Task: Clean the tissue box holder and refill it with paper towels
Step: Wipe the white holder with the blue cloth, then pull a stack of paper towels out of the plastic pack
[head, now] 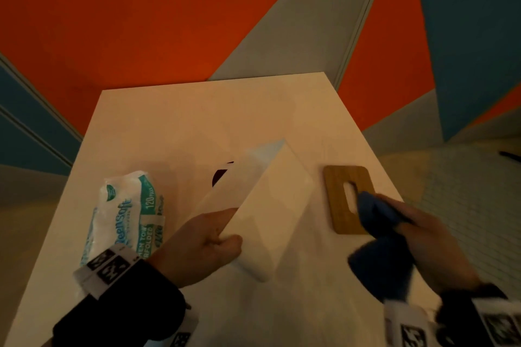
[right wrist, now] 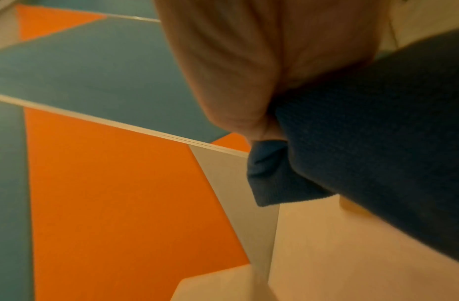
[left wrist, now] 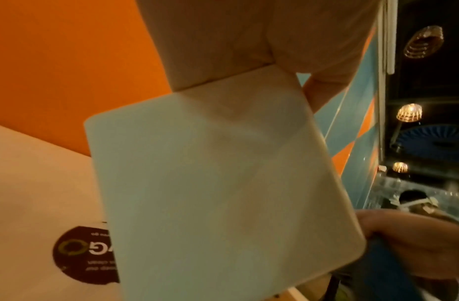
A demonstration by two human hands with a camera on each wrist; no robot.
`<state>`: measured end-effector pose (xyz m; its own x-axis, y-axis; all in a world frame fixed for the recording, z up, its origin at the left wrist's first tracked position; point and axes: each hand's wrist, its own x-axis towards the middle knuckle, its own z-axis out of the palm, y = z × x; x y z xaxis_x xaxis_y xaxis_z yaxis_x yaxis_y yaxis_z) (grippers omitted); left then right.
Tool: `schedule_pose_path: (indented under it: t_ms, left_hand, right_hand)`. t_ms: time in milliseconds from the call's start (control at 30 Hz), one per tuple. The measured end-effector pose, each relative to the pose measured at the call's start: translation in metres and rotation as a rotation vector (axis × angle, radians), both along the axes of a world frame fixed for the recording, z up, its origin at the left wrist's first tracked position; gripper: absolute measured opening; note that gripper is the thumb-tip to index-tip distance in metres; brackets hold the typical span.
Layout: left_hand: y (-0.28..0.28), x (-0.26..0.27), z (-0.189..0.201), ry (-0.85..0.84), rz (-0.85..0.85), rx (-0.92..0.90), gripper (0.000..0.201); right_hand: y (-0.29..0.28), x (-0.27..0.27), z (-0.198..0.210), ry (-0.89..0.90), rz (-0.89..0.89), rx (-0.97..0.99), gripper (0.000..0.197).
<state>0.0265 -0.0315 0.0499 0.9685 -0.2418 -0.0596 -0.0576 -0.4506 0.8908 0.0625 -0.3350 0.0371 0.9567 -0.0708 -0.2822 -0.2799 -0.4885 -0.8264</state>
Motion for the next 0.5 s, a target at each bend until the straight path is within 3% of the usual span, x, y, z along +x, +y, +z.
schedule_pose_path:
  t_ms: [67, 167, 300, 400, 500]
  left_hand:
    - [0.005, 0.004, -0.008, 0.036, -0.065, 0.079, 0.062]
    - [0.006, 0.012, -0.019, -0.003, -0.128, 0.207, 0.061]
    - [-0.001, 0.024, -0.015, -0.048, -0.226, 0.31, 0.069]
    - [-0.003, 0.034, -0.022, -0.064, -0.289, 0.464, 0.074]
    - [-0.003, 0.047, -0.033, -0.145, -0.351, 0.606, 0.079]
  right_hand:
    - [-0.014, -0.024, 0.003, 0.023, -0.002, -0.109, 0.047]
    - [-0.007, -0.052, -0.01, 0.032, 0.073, -0.191, 0.047]
    - [0.018, -0.065, -0.097, 0.008, 0.347, -0.574, 0.058]
    - [0.024, -0.059, -0.127, 0.4, 0.492, -0.645, 0.055]
    - [0.02, -0.054, -0.132, 0.426, 0.582, -0.669, 0.057]
